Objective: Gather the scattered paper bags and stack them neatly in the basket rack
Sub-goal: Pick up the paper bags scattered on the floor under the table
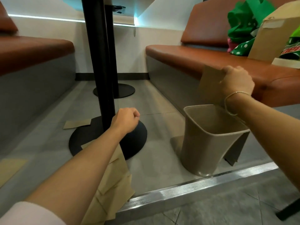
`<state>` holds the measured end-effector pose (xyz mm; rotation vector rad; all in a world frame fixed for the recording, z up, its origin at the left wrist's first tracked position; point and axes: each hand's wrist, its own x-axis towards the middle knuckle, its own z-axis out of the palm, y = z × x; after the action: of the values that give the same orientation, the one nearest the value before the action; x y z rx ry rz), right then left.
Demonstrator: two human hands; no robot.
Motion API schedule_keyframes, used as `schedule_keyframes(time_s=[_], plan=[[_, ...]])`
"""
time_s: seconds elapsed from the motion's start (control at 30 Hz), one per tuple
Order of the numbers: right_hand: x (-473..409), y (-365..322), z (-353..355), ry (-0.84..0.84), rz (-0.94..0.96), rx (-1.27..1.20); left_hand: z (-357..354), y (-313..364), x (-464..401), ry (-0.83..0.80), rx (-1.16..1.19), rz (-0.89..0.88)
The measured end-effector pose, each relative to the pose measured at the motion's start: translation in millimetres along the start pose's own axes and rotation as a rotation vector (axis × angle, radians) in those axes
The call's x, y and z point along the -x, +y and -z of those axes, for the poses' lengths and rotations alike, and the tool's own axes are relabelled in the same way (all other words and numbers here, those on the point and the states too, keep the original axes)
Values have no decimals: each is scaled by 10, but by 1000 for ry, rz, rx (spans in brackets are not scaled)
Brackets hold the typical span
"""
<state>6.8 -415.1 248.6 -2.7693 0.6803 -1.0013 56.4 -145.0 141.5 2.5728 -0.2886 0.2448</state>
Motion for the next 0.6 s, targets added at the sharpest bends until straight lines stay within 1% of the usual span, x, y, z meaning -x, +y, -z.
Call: schedule_keyframes(time_s=[0.13, 0.2, 0.33, 0.47, 0.6], plan=[[115, 35, -240, -114, -108, 102, 1, -271, 80, -82, -45, 48], [253, -41, -396, -147, -94, 118, 24, -452, 125, -101, -74, 65], [610, -378, -731, -230, 23, 134, 82, -890, 233, -162, -201, 114], [975, -754, -1038, -417, 224, 76, 110, -1288, 350, -210, -277, 142], [1381, -1108, -1348, -547, 335, 66, 115, -1675, 482, -302, -351, 188]])
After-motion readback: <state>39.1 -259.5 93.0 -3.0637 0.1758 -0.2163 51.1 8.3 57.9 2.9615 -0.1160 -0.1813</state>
